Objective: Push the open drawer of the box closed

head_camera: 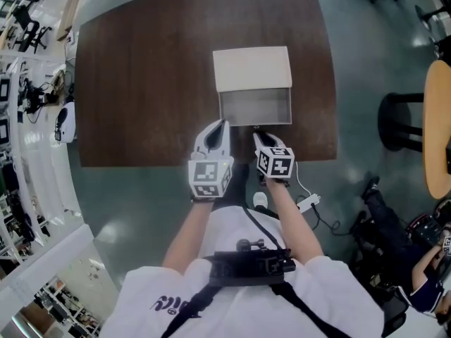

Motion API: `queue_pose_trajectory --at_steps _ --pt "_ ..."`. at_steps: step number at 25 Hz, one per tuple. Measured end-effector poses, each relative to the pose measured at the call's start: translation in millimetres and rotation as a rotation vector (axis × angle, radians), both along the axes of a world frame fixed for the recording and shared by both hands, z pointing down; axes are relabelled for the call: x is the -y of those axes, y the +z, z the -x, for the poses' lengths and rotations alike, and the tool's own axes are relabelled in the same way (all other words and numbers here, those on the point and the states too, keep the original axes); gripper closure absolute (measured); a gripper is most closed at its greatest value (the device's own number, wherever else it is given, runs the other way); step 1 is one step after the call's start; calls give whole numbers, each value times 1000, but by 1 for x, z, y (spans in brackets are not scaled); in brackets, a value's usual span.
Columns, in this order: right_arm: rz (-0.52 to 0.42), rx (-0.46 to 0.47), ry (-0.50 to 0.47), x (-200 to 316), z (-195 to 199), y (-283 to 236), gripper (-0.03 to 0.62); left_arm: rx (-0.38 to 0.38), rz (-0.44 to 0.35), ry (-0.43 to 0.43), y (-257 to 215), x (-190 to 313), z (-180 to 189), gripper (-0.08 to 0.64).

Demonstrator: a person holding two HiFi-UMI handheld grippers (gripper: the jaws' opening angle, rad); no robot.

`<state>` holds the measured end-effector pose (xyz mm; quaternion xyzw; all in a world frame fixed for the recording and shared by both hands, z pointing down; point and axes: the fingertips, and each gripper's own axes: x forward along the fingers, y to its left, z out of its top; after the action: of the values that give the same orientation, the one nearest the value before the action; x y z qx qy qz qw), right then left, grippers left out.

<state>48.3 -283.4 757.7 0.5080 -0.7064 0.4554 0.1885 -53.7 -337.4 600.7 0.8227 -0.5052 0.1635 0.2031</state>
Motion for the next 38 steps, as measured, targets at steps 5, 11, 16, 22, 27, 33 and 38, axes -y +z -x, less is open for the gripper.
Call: queue_pose_trajectory --at_steps 5,11,16,22,27,33,38 --pt "31 -10 29 13 -1 13 523 11 27 2 17 17 2 549" --pt "67 -48 60 12 5 15 525 7 42 21 20 37 9 550" --pt "93 -66 47 12 10 13 526 -14 54 43 22 58 11 549" --pt "96 -94 34 13 5 7 526 -42 43 80 15 75 -4 549" --pt "94 -103 36 20 -4 3 526 -46 38 76 12 77 -7 549" --pt "101 -101 5 34 -20 3 526 -29 46 30 17 88 -10 549" --pt "108 -80 -16 53 -19 4 526 -22 44 -8 11 99 -9 549"
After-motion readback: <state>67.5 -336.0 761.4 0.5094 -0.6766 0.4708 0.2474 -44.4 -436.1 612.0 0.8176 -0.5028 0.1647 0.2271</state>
